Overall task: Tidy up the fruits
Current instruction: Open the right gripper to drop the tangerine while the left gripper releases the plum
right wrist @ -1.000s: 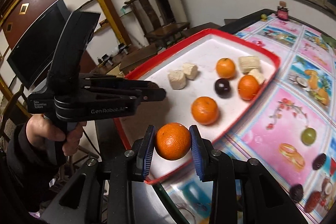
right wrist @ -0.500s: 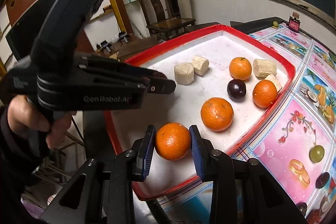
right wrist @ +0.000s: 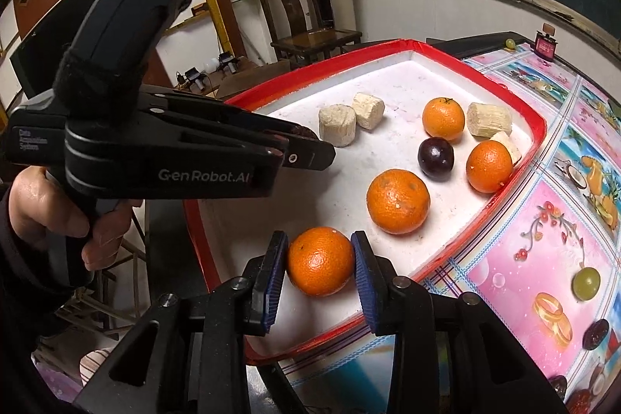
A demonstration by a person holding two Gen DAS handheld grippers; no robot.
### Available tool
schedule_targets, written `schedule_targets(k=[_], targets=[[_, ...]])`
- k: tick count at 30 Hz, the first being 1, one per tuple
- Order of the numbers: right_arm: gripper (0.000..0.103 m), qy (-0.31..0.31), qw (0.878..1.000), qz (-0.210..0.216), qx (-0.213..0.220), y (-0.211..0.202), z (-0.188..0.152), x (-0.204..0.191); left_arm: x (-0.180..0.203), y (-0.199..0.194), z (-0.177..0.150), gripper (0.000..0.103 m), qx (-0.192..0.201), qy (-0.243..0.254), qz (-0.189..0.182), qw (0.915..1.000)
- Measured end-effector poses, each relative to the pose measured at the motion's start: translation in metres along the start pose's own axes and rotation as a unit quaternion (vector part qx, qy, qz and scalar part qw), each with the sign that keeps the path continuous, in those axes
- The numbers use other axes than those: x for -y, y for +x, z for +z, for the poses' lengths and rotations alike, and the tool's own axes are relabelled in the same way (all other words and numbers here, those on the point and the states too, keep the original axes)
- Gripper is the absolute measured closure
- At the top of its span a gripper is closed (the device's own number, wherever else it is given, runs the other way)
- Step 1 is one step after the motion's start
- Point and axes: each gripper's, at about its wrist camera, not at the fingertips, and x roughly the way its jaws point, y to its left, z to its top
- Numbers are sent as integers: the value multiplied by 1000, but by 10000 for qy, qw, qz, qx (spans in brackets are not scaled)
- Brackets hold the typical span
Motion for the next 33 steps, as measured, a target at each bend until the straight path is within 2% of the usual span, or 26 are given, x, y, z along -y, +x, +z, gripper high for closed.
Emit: schedule_targets(k=[3, 5, 14, 15, 16, 18, 20, 26, 33], targets=[[66, 26, 10000, 47, 28, -2, -1, 1, 1, 1, -1, 73, -20, -5, -5, 10000], [58, 52, 9999, 128, 62, -5, -1, 2, 2, 2, -2, 72, -37, -12, -15, 10000], [56, 167, 9991, 220, 331, -31, -8, 2, 4, 2, -6, 72, -62, -101, -76, 9999], [55, 191, 9988, 231, 375, -36, -9, 2, 5, 2, -6, 68, -78, -99, -65, 9999], [52, 215, 9986, 249, 417, -40, -10, 3, 6, 1, -6, 50, -84, -94, -48, 9999], [47, 268, 9980, 262, 499, -48, -12, 4, 8, -1, -7, 31, -40, -105, -2, 9999], [41, 317, 9974, 274, 581, -57, -14, 8, 9, -3, -7, 30, -21, -137, -4, 9999], [40, 502, 9954, 241, 784, -79, -19, 21, 13, -10, -7, 30, 1, -180, 33, 9998], [33, 838, 9920, 125, 931, -103, -35, 43, 25, -23, -4, 28, 61, -135, 63, 9999]])
